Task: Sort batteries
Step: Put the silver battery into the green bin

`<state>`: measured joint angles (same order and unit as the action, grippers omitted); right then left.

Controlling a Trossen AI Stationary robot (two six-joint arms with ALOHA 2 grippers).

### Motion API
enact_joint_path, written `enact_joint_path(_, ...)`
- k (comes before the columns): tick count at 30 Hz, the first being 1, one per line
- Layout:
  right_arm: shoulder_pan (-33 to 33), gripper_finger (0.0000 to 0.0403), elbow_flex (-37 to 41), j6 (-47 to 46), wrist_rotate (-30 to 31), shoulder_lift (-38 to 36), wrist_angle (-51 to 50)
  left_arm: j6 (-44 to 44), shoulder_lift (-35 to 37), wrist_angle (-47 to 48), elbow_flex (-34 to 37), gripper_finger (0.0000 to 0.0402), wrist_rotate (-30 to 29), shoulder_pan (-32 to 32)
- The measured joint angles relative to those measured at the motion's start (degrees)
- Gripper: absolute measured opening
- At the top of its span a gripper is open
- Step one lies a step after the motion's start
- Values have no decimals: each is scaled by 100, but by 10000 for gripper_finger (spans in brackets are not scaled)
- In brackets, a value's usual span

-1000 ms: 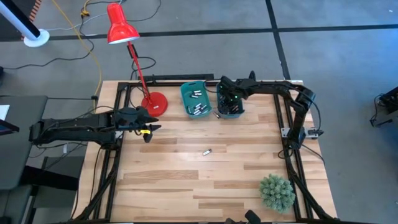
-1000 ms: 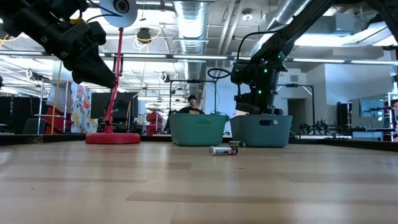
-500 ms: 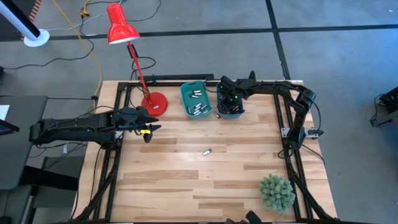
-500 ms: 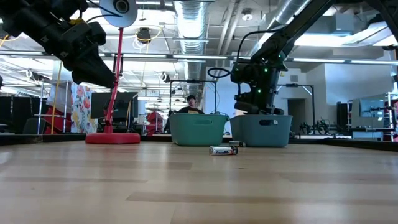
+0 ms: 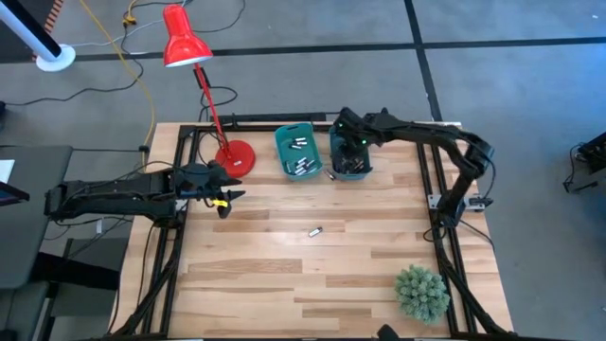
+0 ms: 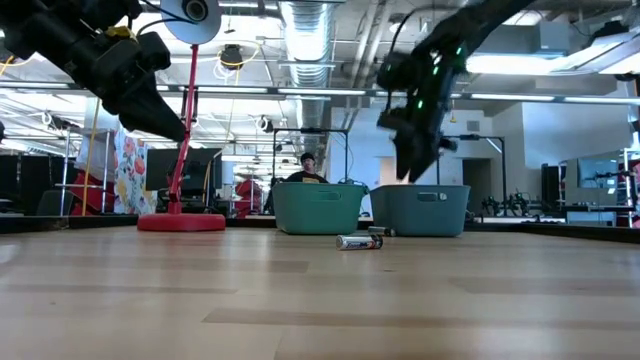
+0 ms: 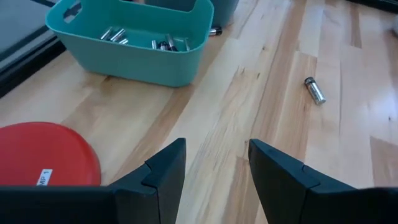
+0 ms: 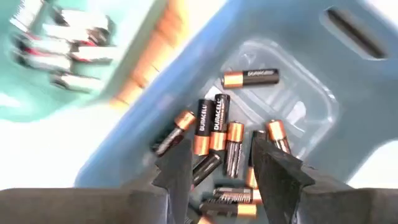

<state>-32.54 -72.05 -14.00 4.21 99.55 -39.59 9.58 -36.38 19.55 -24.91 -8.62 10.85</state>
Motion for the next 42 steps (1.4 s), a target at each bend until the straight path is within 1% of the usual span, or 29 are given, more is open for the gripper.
enact_joint_path(5,196,164,-11,-748,0,-757,-433,-129,0,24,0,169,-96,-1)
enact_joint_path(8,469,154,62,-1212,0,-1207,-784,-337,0,33,0,169,-124,-2)
enact_joint_path(10,732,147,247,-1533,20,-1544,-812,-449,0,36,0,169,-129,-1)
enact_joint_path(13,1274,134,686,-2057,303,-2017,-708,-485,0,37,0,169,-129,-2)
enact_joint_path(16,1938,121,1289,-2755,606,-2445,-539,-487,0,37,0,169,-124,-12)
enact_joint_path(18,2398,116,1712,-3175,618,-2687,-298,-586,-12,35,0,169,-80,-79)
enact_joint_path(22,3317,113,2425,-3889,622,-3026,8,-749,-264,-39,0,169,-122,-454)
enact_joint_path(25,3900,113,2758,-4325,623,-3185,16,-419,-675,-433,0,169,-449,-816)
enact_joint_path(27,4192,113,2922,-4569,629,-3232,-2,-164,-1040,-901,2,169,-718,-1088)
enact_joint_path(31,4610,113,3115,-4797,649,-3254,28,348,-1989,-1891,-53,169,-1509,-1640)
enact_joint_path(33,4784,113,3175,-4816,649,-3253,12,670,-2509,-2110,-237,169,-1902,-1911)
enact_joint_path(36,5019,113,3225,-4813,651,-3253,11,1000,-3334,-2140,-615,169,-2363,-2290)
enact_joint_path(38,5158,113,3237,-4760,651,-3253,1,1151,-3878,-2255,-872,169,-2498,-2482)
enact_joint_path(42,5338,113,3237,-4701,651,-3253,-93,1377,-4929,-2776,-1468,169,-2635,-2756)
